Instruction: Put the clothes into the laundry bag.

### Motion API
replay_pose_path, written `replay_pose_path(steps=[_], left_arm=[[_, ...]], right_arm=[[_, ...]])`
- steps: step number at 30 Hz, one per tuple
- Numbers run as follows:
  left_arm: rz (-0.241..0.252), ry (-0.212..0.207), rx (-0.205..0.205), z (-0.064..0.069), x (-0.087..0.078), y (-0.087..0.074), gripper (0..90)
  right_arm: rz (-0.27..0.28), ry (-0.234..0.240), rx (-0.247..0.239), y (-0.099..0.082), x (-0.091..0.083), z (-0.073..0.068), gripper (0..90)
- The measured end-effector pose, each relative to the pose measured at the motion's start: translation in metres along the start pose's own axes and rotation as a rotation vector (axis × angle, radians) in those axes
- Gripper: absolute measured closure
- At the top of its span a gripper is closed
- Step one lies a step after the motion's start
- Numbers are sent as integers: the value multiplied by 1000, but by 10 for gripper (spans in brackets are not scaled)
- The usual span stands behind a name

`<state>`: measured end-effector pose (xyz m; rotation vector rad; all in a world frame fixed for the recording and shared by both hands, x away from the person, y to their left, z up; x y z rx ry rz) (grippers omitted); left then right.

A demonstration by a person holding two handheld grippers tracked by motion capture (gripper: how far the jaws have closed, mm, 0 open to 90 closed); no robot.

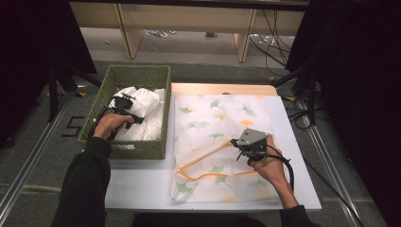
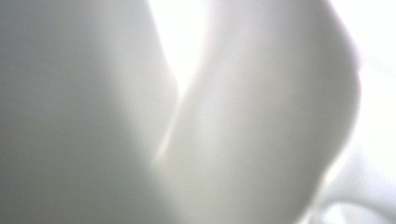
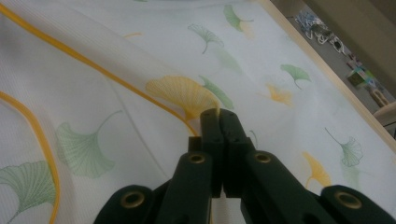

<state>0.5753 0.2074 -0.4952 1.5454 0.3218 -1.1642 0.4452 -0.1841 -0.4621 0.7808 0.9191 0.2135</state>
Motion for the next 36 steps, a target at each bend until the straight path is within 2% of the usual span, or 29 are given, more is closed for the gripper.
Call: replay_pose_path(steps=[2, 3, 4, 5, 6, 7, 8, 9, 10, 11, 13, 14, 15, 16, 17, 18, 19, 21, 23, 24, 27, 28, 29, 30, 32, 33, 35, 36], left_arm=[[42, -79, -6, 10, -6, 7, 654], [78, -135, -10, 16, -9, 11, 654], [97, -185, 2, 20, -13, 15, 651], [104, -185, 2, 21, -14, 17, 647], [94, -138, 8, 18, -11, 16, 630], [56, -80, 25, 15, -7, 13, 609], [18, -53, 31, 12, -4, 9, 580], [2, -47, 9, 12, -1, 8, 537], [7, -42, 5, 13, 0, 8, 470], [14, -7, 22, 13, 0, 9, 411], [-4, 94, 67, 9, -1, 10, 318], [7, 145, 73, 5, -1, 11, 292], [-24, 191, 81, 1, -4, 11, 243], [-17, 216, 73, -2, -4, 11, 205], [-26, 214, 65, -4, -5, 10, 190], [-15, 192, 42, -5, -2, 8, 179], [-27, 184, 30, -8, -2, 6, 171], [-22, 164, 10, -13, 3, 2, 148], [-17, 119, 0, -12, 12, -2, 92], [-20, 86, -9, -10, 16, -5, 33], [-38, 89, 17, -8, 21, -6, 34], [-40, 81, 26, -6, 22, -5, 43], [-41, 74, 25, -5, 22, -5, 69], [-40, 64, 17, -4, 22, -5, 105], [-44, 57, 0, -4, 22, -6, 237], [-40, 57, 7, -4, 22, -6, 303], [-38, 46, 14, -5, 20, -5, 401], [-37, 44, -5, -6, 19, -5, 446]], right_arm=[[-7, -6, 14, -1, 0, 0, 900], [-13, -6, 21, -2, 0, -1, 900], [-4, -4, -1, -1, 1, 1, 900], [-4, -1, 2, -1, 1, 0, 900], [-4, 2, 2, -1, 1, 0, 900], [-9, 6, 4, -1, 1, -1, 900], [-16, 4, 14, -2, 0, -2, 900], [-14, -2, 14, -1, 0, -2, 900], [0, -2, -16, 0, 0, 0, 900], [-2, -3, -1, 0, 0, 0, 900], [-8, 1, 4, -2, 0, 0, 900], [-10, -4, 9, -2, 0, 0, 900], [-10, -4, 10, -2, -1, -1, 900], [-8, -4, 10, -1, -1, -1, 900], [-3, -5, 2, 0, -1, 0, 900], [-4, -2, 2, -1, -1, 0, 900], [-8, -1, 4, -1, -1, 0, 900], [-7, -5, 8, -1, -1, 0, 900], [-3, -1, 0, -1, -1, 0, 900], [-4, -3, 5, -1, -1, 0, 900], [-7, -3, 14, -1, -1, -1, 900], [1, -2, -1, 0, -1, 0, 900], [-5, 1, 9, -1, -1, -1, 900], [-7, 0, 8, -1, -1, 0, 900], [-4, -1, 1, -1, -1, -1, 900], [-4, -2, 13, -1, -2, -1, 900], [1, 1, 7, 0, -1, 0, 900], [-4, 1, 8, -1, -1, -1, 900]])
Point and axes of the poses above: each handheld gripper's, and its own axes: x roughly forward along the jaws, y roughly out of its top, z roughly to its right, the point moved 7 cm from there along x, roughly forward along the jaws
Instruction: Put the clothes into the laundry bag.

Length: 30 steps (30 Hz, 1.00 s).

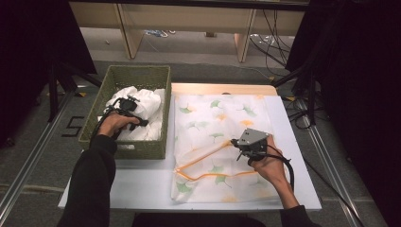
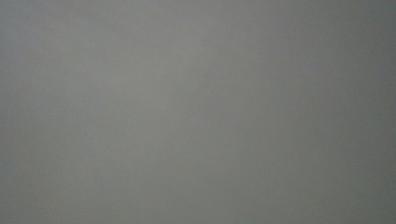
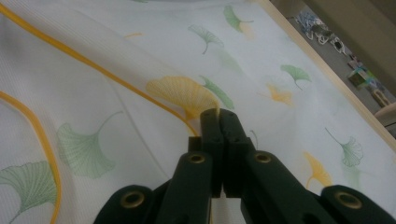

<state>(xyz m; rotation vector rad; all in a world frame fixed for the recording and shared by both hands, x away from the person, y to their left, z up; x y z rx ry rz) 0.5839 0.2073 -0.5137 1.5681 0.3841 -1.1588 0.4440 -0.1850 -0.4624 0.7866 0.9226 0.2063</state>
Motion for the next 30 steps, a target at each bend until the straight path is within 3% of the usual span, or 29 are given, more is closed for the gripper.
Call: replay_pose_path(steps=[2, 6, 8, 11, 13, 16, 19, 24, 26, 30], left_arm=[[6, 10, -5, 0, -2, 1, 520], [15, 28, 34, 2, -6, 4, 621], [15, 24, 12, 3, -7, 5, 637], [44, 40, 36, 5, -10, 8, 653], [97, 27, 17, 5, -12, 11, 659], [84, 9, 26, 5, -22, 12, 663], [163, -10, -1, 6, -32, 19, 667], [203, -33, -11, 6, -50, 25, 670], [210, -64, -18, 8, -61, 27, 671], [234, -73, 11, 12, -74, 31, 672]], right_arm=[[0, 2, -1, 0, -1, 0, 900], [6, 3, 3, 0, -2, 1, 900], [8, 2, 4, 0, -2, 1, 900], [13, -8, 9, 1, -2, 3, 900], [10, -1, 10, 0, -3, 3, 900], [17, -5, 12, 1, -3, 4, 900], [14, -8, 14, 0, -4, 5, 900], [15, -12, 29, -1, -4, 5, 900], [22, -7, 14, 0, -5, 6, 900], [16, -10, 17, -1, -4, 6, 900]])
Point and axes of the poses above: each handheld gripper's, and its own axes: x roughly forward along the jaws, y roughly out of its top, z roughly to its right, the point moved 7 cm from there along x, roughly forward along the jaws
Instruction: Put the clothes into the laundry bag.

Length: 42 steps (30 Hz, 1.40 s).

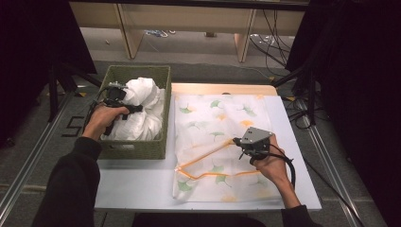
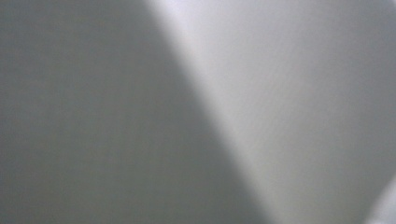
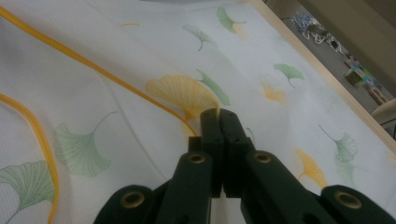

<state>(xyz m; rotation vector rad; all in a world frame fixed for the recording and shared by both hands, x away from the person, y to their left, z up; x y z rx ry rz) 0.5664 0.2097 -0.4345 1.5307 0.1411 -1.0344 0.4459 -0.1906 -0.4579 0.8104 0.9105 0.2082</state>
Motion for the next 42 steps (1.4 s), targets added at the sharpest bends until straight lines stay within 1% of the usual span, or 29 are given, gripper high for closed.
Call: replay_pose_path(steps=[3, 4, 5, 6, 8, 9, 10, 11, 12, 14, 16, 17, 19, 20, 21, 22, 23, 24, 26, 27, 28, 30, 31, 33, 35, 36, 38, 40, 42], left_arm=[[29, -14, 16, 6, -11, 7, 674], [29, -23, 18, 8, -15, 9, 674], [28, -26, 29, 10, -19, 10, 674], [30, -22, 32, 12, -21, 12, 674], [48, -43, 32, 18, -28, 16, 674], [54, -45, 40, 20, -31, 18, 675], [60, -44, 45, 22, -35, 20, 675], [63, -52, 40, 25, -38, 21, 675], [65, -54, 54, 28, -42, 22, 674], [76, -60, 58, 32, -47, 23, 674], [104, -84, 45, 39, -51, 24, 675], [106, -82, 47, 40, -53, 24, 675], [114, -88, 60, 46, -56, 24, 676], [122, -91, 56, 49, -57, 24, 677], [131, -102, 68, 52, -59, 26, 678], [141, -113, 64, 55, -60, 27, 679], [155, -111, 51, 58, -61, 29, 679], [161, -127, 57, 60, -63, 30, 680], [184, -140, 55, 67, -65, 33, 681], [189, -151, 50, 70, -66, 34, 683], [202, -153, 61, 73, -68, 36, 683], [214, -171, 61, 81, -70, 39, 686], [217, -168, 76, 84, -71, 40, 687], [214, -176, 92, 93, -72, 42, 688], [222, -193, 97, 101, -74, 45, 689], [223, -195, 117, 106, -76, 47, 689], [222, -195, 127, 113, -78, 49, 689], [234, -212, 139, 121, -80, 52, 690], [238, -220, 147, 126, -82, 54, 690]], right_arm=[[-1, 3, 5, 0, 0, -1, 900], [-1, 1, 2, 0, 0, 0, 900], [-13, -5, 45, -1, -1, -3, 900], [-2, 1, 1, 0, 0, 0, 900], [-1, 3, 4, 0, 0, -1, 900], [1, 0, -3, 0, 0, 0, 900], [-9, 4, 12, -1, 0, -2, 900], [-8, -3, 14, -1, 0, -1, 900], [-1, 0, 0, 0, 0, 0, 900], [1, 1, -2, 0, 0, 0, 900], [-7, -4, 19, -1, -1, -1, 900], [0, -2, 3, 0, -1, 0, 900], [6, 0, 3, 1, 0, 0, 900], [2, 2, 3, 0, 0, 0, 900], [-8, -2, 18, -1, 0, -1, 900], [-12, -6, 38, -1, -1, -3, 900], [-3, 1, 2, 0, 0, 0, 900], [-1, 4, 3, 0, 0, -1, 900], [-5, 4, 2, 0, 0, -1, 900], [-8, 1, 14, -1, 0, -1, 900], [-2, 0, 2, 0, 0, 0, 900], [3, 1, 4, 1, 0, 0, 900], [2, 2, -1, 0, 0, 0, 900], [-4, 0, 1, 0, 0, 0, 900], [5, 2, -1, 1, 0, 0, 900], [4, -2, 5, 1, 0, 0, 900], [-2, -4, 1, 0, 0, 1, 900], [3, 2, -1, 1, -1, 1, 900], [4, -2, -1, 1, -1, 1, 900]])
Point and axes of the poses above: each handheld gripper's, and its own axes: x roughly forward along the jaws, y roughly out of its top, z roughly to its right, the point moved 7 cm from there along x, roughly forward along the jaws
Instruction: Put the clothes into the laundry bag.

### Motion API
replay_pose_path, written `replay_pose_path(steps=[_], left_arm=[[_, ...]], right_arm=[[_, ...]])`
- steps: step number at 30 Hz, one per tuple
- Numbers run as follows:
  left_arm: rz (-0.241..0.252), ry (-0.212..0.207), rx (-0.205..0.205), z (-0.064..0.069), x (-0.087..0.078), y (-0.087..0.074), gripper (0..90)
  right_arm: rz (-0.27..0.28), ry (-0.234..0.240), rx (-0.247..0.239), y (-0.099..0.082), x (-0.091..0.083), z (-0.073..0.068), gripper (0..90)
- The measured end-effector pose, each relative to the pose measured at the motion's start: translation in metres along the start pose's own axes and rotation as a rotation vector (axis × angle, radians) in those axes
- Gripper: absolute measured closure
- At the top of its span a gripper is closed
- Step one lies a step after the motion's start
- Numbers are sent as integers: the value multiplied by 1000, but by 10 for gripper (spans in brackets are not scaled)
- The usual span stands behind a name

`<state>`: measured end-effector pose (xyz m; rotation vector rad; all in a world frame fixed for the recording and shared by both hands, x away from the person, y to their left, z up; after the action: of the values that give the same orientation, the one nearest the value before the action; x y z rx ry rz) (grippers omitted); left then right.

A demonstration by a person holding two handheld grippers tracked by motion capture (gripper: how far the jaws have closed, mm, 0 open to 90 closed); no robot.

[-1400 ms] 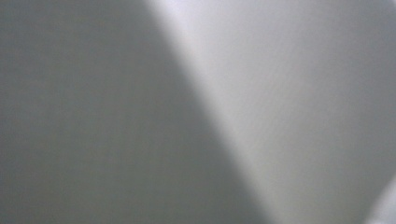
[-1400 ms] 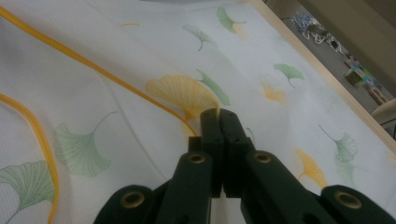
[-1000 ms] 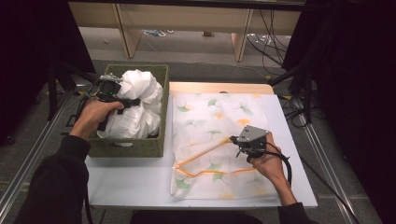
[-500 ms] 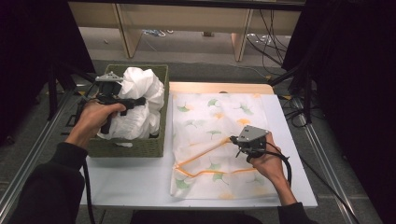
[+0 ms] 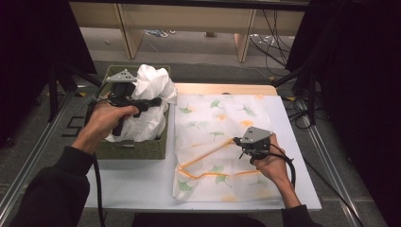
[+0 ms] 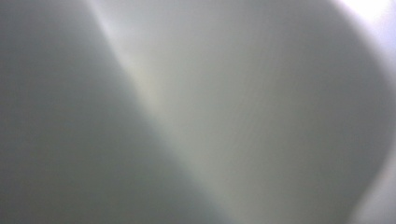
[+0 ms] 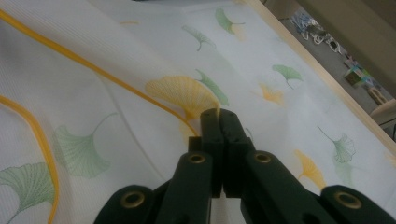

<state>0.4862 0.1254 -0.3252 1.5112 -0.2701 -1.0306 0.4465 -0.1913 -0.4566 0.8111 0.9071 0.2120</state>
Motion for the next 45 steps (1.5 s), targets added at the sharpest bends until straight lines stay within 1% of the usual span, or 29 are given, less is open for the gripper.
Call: replay_pose_path(steps=[2, 4, 5, 7, 9, 10, 11, 14, 15, 16, 19, 20, 21, 22, 24, 25, 26, 27, 28, 29, 33, 35, 36, 37, 38, 40, 42, 43, 45], left_arm=[[-2, -10, 9, 5, -1, 3, 690], [9, -10, 11, 9, -2, 6, 690], [10, -24, 13, 13, -2, 8, 690], [15, -34, 10, 20, -4, 11, 690], [27, -40, 26, 25, -6, 15, 690], [28, -44, 42, 28, -7, 17, 690], [26, -56, 47, 32, -8, 18, 689], [27, -66, 63, 42, -10, 23, 689], [29, -77, 64, 47, -10, 24, 689], [27, -84, 76, 50, -10, 25, 689], [33, -124, 86, 65, -9, 28, 689], [24, -123, 93, 70, -9, 28, 689], [22, -132, 103, 75, -8, 28, 689], [13, -138, 120, 80, -6, 28, 689], [5, -148, 138, 90, -4, 29, 689], [8, -165, 144, 95, -3, 30, 689], [12, -178, 145, 100, -2, 30, 689], [10, -188, 149, 105, -1, 30, 689], [10, -196, 154, 110, 0, 30, 689], [5, -205, 165, 116, 0, 30, 688], [-37, -245, 214, 140, 7, 20, 685], [-44, -258, 220, 149, 11, 14, 684], [-55, -273, 226, 157, 14, 7, 684], [-61, -280, 223, 161, 16, 3, 683], [-67, -295, 228, 167, 18, -3, 683], [-93, -321, 255, 181, 22, -16, 680], [-109, -338, 250, 190, 26, -26, 677], [-123, -345, 271, 193, 27, -31, 675], [-134, -355, 286, 200, 33, -42, 670]], right_arm=[[1, -2, -4, 0, 0, 0, 900], [1, 2, 8, 0, -1, 0, 900], [0, 1, 8, 0, -1, 0, 900], [-1, -1, 1, 0, 0, 0, 900], [0, 0, 6, 1, -1, 0, 900], [-3, -1, 7, 1, -1, 0, 900], [-2, -1, 7, 1, -1, 0, 900], [-2, 0, 2, 1, -2, 0, 900], [2, -8, 4, 1, -2, 1, 900], [1, -11, 13, 1, -2, 2, 900], [2, -10, 6, 1, -2, 2, 900], [-1, -10, 13, 1, -2, 2, 900], [4, -10, -1, 2, -2, 3, 900], [4, -8, 1, 2, -2, 2, 900], [0, -6, 2, 2, -2, 2, 900], [1, -11, 11, 2, -2, 2, 900], [2, -9, 2, 2, -2, 3, 900], [0, -11, 16, 2, -3, 2, 900], [0, -1, 1, 2, -3, 2, 900], [2, -5, 2, 2, -3, 3, 900], [5, -5, 5, 2, -3, 4, 900], [6, -13, 8, 2, -3, 5, 900], [3, -15, 23, 2, -4, 4, 900], [11, -18, 10, 3, -4, 6, 900], [10, -20, 14, 3, -5, 7, 900], [12, -23, 25, 3, -6, 9, 900], [14, -22, 19, 3, -7, 10, 900], [19, -31, 22, 4, -7, 12, 900], [21, -36, 30, 4, -8, 12, 900]])
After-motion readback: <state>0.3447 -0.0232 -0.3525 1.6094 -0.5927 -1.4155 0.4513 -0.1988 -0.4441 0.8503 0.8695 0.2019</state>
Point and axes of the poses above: each handheld gripper's, and its own axes: x roughly forward along the jaws, y roughly out of its top, z roughly to its right, the point moved 7 cm from there along x, roughly forward along the jaws
